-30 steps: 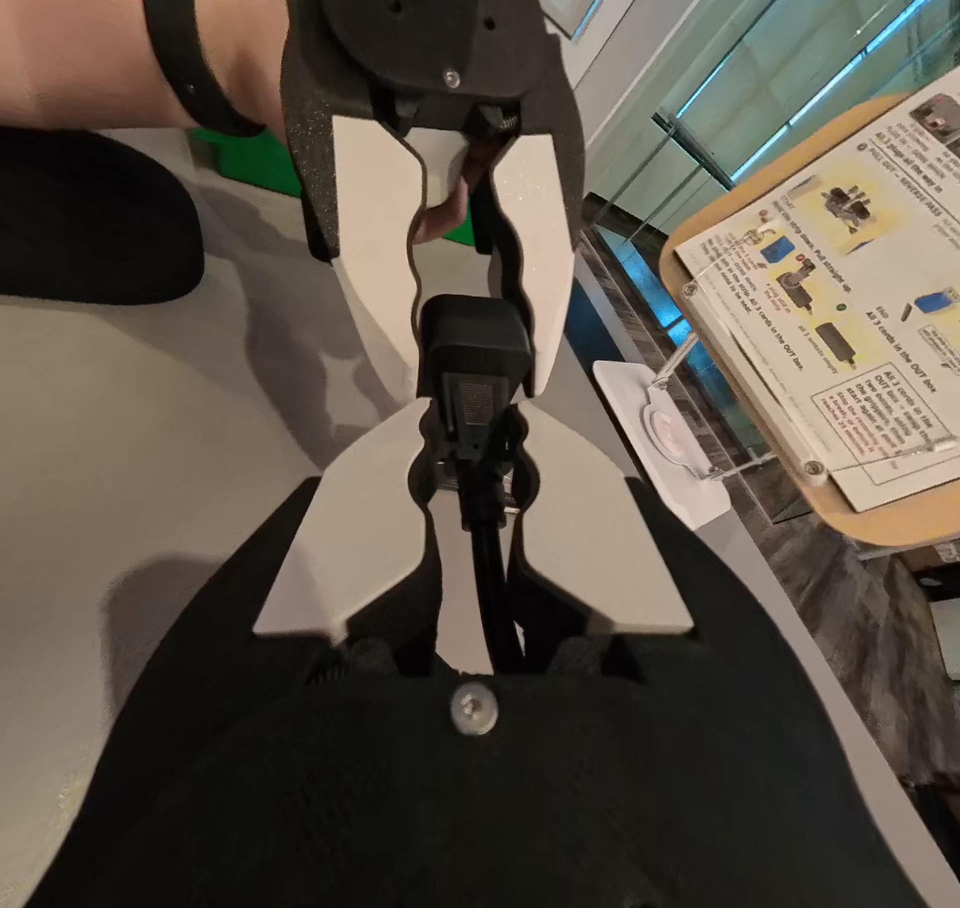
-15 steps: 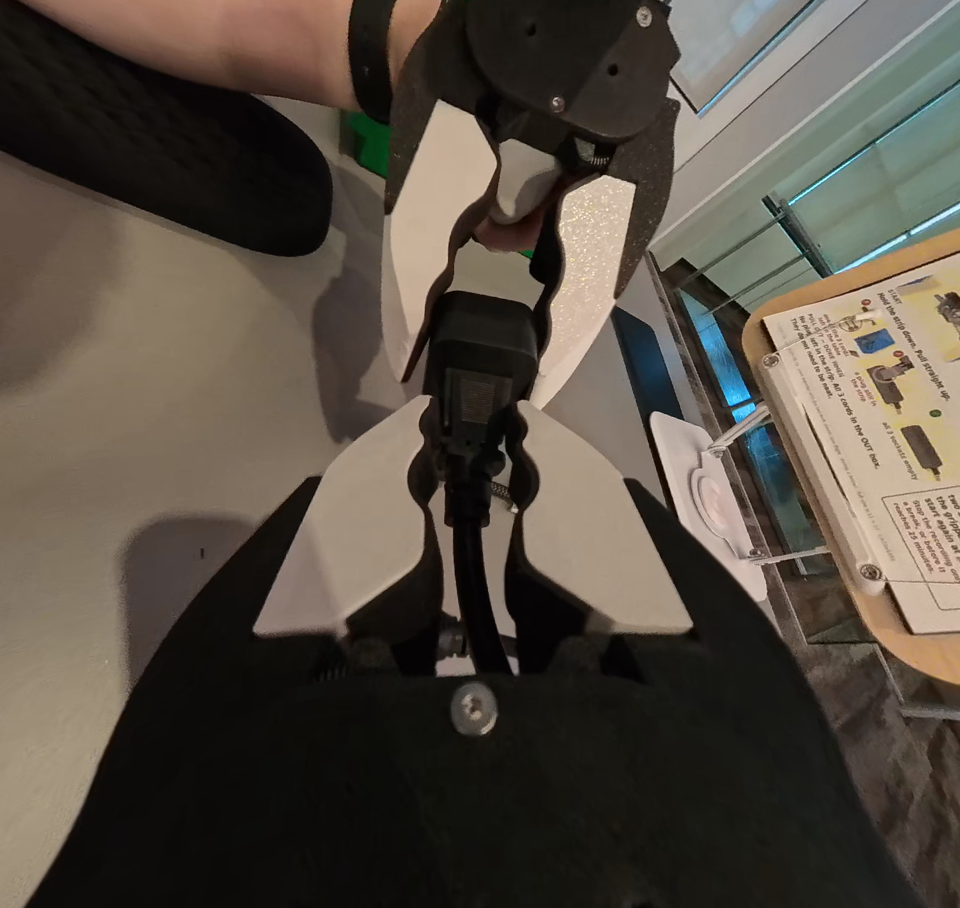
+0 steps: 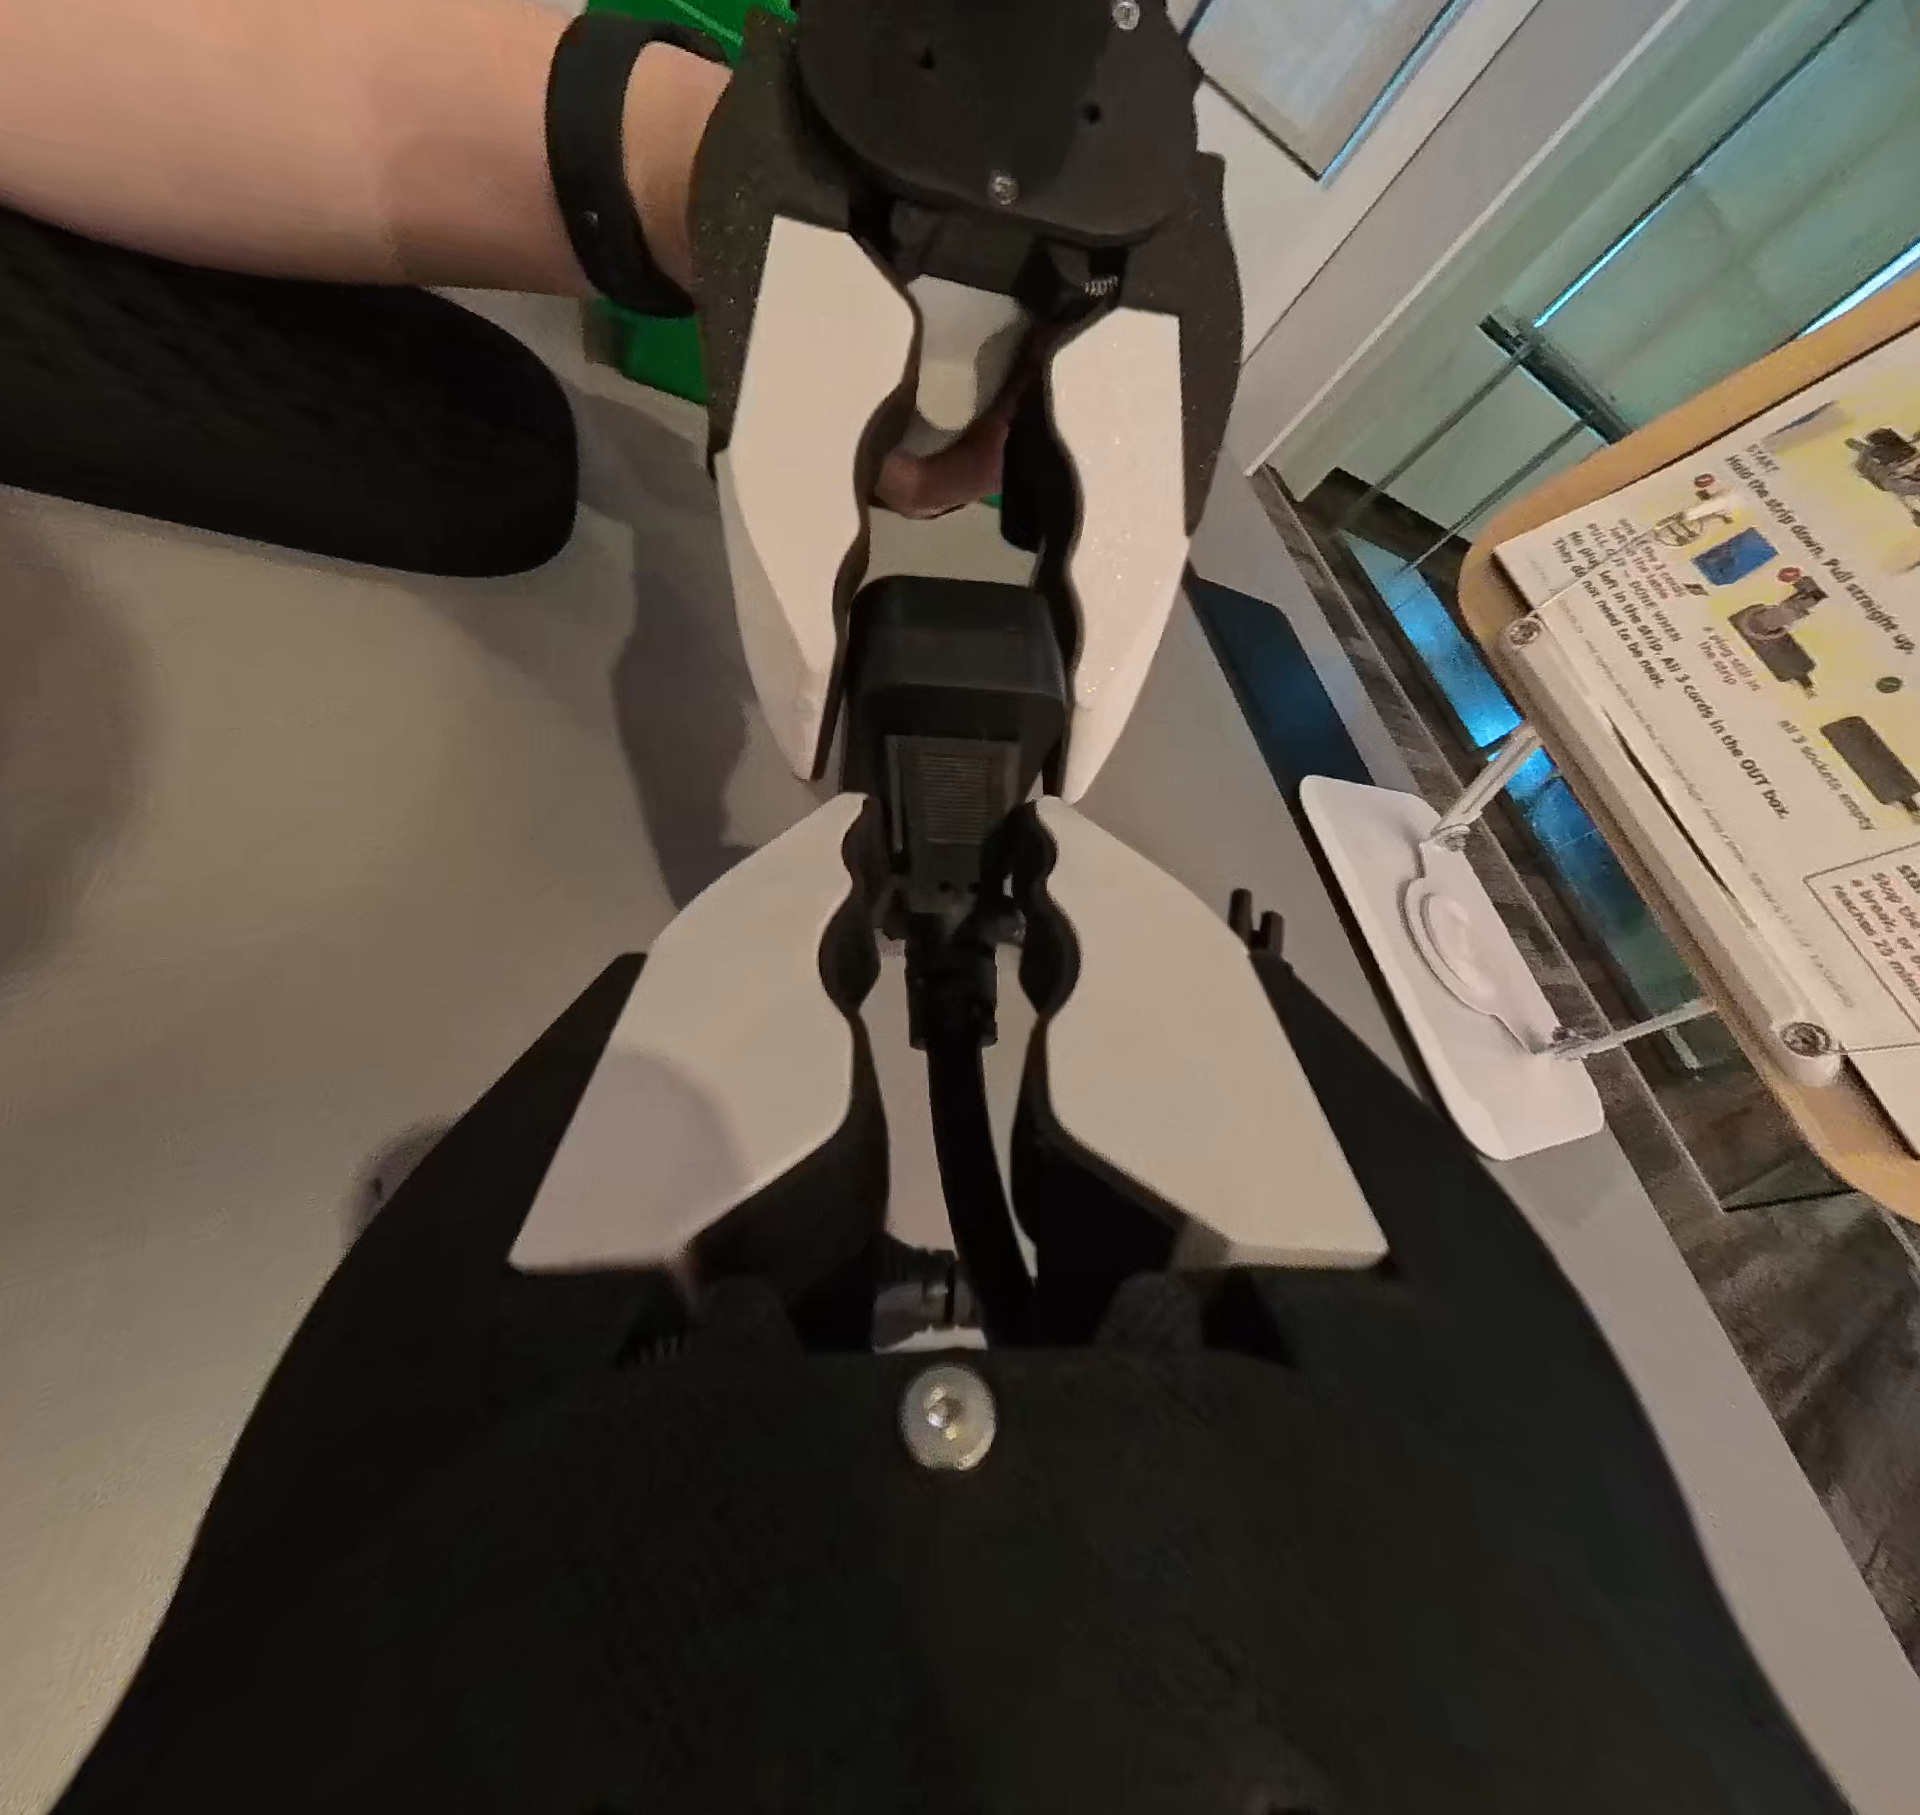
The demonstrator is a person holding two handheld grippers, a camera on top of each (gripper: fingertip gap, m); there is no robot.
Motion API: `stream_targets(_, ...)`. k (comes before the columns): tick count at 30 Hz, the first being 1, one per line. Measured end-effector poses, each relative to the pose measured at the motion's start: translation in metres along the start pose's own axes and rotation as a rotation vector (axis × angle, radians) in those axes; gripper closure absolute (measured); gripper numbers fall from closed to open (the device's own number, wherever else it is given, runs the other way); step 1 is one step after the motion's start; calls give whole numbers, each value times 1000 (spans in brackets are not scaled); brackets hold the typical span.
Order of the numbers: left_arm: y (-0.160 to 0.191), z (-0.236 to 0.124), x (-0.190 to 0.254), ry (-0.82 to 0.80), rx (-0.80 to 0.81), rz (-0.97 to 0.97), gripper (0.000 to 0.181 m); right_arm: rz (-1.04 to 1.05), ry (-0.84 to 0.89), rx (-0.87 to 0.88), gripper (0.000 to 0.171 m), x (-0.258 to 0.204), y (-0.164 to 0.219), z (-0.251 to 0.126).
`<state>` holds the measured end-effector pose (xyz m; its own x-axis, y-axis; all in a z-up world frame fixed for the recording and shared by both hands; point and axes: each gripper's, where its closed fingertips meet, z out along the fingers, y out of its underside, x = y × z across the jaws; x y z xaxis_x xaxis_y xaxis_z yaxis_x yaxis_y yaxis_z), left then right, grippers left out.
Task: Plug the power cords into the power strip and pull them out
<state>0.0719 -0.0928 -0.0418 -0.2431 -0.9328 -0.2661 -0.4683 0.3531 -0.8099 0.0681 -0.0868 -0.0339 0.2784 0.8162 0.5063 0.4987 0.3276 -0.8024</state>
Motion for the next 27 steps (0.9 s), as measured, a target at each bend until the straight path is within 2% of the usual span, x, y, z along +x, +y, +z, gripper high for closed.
stream_targets(1,-1,-1,3,18,2,4,136,-5,-19,6,146,-2,-1,-2)
stream_targets(9,-5,0,16,82,8,16,136,-54,-92,10,146,-13,-5,-9)
stream_targets(15,-9,0,12,78,56,-22,136,2,-106,36,146,-10,-6,-11)
stream_targets(18,-7,-2,-16,-55,112,-95,136,107,-4,30,146,9,-1,-6)
stream_targets(21,11,4,-36,-180,43,-146,127,248,104,40,147,28,3,-5)
stream_targets(24,27,14,-56,-350,-43,-153,126,379,173,50,147,42,8,-8)
stream_targets(27,27,18,-69,-522,-73,-156,136,433,257,31,147,50,14,-7)
